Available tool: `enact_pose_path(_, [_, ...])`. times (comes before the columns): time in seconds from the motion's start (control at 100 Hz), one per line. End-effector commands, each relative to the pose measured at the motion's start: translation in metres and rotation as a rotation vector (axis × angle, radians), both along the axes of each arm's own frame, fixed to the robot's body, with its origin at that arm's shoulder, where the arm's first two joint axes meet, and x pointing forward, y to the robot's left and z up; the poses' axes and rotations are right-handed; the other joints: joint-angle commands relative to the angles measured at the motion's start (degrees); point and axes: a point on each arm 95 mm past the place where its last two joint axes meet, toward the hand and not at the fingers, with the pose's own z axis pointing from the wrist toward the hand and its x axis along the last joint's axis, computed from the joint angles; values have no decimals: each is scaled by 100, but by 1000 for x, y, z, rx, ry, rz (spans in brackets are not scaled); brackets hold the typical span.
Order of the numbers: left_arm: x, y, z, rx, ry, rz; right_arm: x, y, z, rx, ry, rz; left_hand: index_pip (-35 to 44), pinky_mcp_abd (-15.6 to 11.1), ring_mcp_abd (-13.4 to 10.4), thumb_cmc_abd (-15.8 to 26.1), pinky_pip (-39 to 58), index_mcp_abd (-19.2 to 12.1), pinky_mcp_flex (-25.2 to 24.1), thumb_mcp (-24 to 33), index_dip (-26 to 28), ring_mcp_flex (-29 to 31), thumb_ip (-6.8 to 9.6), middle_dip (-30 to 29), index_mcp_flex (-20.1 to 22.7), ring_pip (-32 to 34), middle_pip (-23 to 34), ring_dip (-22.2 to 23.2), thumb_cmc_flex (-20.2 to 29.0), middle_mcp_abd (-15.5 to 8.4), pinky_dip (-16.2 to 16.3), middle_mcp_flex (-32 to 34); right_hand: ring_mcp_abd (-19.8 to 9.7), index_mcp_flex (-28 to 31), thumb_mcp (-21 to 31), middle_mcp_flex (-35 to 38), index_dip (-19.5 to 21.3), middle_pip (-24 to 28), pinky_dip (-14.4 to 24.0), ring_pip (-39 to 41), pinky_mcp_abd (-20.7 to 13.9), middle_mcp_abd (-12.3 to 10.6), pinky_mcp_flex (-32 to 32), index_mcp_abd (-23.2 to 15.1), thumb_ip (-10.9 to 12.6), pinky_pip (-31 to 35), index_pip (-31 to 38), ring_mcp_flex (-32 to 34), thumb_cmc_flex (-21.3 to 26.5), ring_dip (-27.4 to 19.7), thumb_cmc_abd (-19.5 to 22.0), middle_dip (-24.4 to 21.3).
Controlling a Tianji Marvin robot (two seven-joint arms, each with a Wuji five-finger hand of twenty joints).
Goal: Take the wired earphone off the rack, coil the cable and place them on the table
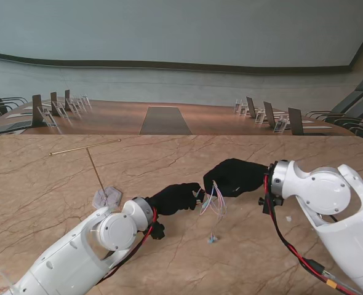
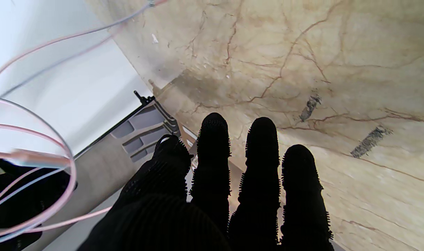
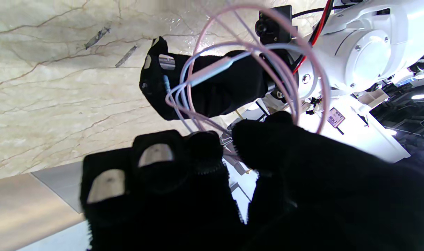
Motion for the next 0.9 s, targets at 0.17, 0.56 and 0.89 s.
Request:
enact_pose_path(0.17, [-4,-11,6,-16,-13,-46,7,9,-2,11,19,3,523,-338,-350,-243,-307,-238,-383,-445,-435,-723,87,1051,-245,-508,-1118,-210,461,-162,-14,-491,724,59,91,231,14,263,-71,399,-476,406,103,-57,69,574,262,132,-238,-69,-41,-22])
enact_pose_path(0.56, [-2,-3,4,4,-27,-45,9,11,0,-6,27,10,-99,-383,-419,-936,-710,-35,-619,-118,-773,-1130,299,-1122,-418,-1075,-952,-489,-1275,-63,-8,-1408,724,50,110,238,-7,271,-80,398,-476,402,111,-51,83,578,269,137,-257,-74,-41,-31])
enact_pose_path(0.89, [1,-8,10,-22,-28,-66,11,11,-5,-18,50,-11,-1452,-351,-383,-634,-825,92,-666,31,-1288,-1156,340,-1415,-245,-1177,-1168,-538,-2183,-15,-22,-1423,724,48,110,233,-16,274,-86,399,-473,405,110,-44,85,579,280,136,-256,-76,-43,-36])
